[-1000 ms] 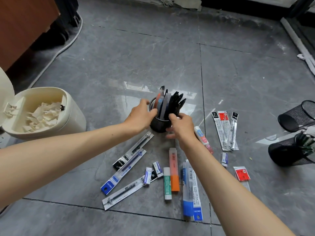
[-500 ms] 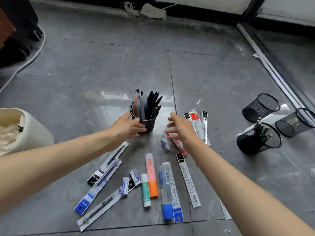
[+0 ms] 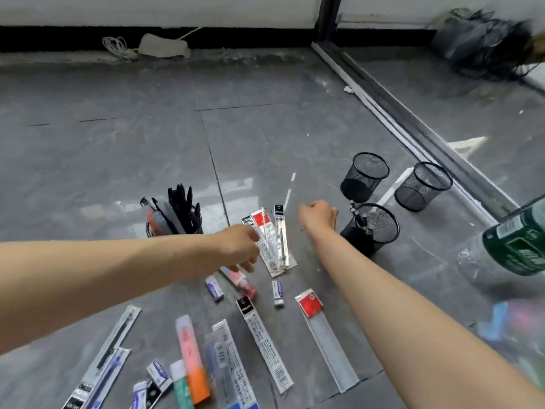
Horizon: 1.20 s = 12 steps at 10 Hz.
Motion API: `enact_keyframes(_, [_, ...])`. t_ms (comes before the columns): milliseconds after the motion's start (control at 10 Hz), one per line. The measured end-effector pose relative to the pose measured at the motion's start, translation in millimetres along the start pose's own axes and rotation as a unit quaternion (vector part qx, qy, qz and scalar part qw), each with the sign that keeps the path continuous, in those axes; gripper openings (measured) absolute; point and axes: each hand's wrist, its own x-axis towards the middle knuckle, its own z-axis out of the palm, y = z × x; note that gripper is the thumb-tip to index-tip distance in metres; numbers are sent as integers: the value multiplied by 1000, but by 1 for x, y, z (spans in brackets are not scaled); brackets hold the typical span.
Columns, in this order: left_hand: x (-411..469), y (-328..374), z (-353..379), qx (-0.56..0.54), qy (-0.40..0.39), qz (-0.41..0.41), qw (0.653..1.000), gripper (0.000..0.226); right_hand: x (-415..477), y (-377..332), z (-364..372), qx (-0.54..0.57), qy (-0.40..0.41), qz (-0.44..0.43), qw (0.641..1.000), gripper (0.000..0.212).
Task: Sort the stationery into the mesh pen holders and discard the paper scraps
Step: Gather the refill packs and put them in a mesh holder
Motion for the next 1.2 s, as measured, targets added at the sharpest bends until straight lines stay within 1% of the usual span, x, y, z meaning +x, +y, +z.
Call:
enact_keyframes(100, [31, 40, 15, -17, 16, 63, 998, 31, 19, 1, -14, 10, 39, 8, 999, 41])
enact_keyframes(200, [52, 55, 33, -77, 19, 74, 994, 19, 34, 6, -18, 3, 76, -4, 997, 65])
enact_keyframes(300, [69, 51, 45, -98, 28, 60, 993, 21, 47, 7, -15, 22, 85, 18, 996, 79])
enact_keyframes(400, [82, 40, 50, -112, 27, 50, 992, 25, 58, 7, -19, 17, 112, 0, 994, 83])
enact_keyframes(500, [91, 26, 48, -116, 38, 39, 992, 24, 72, 5, -20, 3, 89, -9, 996, 84])
enact_keyframes(600, [94, 17, 43, -109, 48, 36, 992, 22, 84, -6, -22, -43, 97, 62, 992, 78])
enact_keyframes(700, [94, 10, 37, -112, 57, 35, 991, 22, 87, -7, -30, -92, 92, 21, 991, 66])
enact_keyframes(800, [93, 4, 33, -106, 65, 39, 991, 21, 91, 2, -34, -113, 105, 8, 988, 44])
enact_keyframes(900, [90, 0, 31, -97, 67, 42, 992, 22, 90, 8, -32, -38, 104, 40, 993, 37])
enact_keyframes(1000, [85, -2, 30, -73, 66, 56, 994, 22, 84, 2, -24, 80, 161, 37, 983, 14])
enact_keyframes(1100, [81, -6, 28, -37, 62, 66, 995, 23, 62, 0, -21, -27, 207, 8, 978, 11])
enact_keyframes(1200, [75, -10, 22, -15, 70, 75, 995, 25, 36, -3, -18, -57, 155, -32, 986, 34])
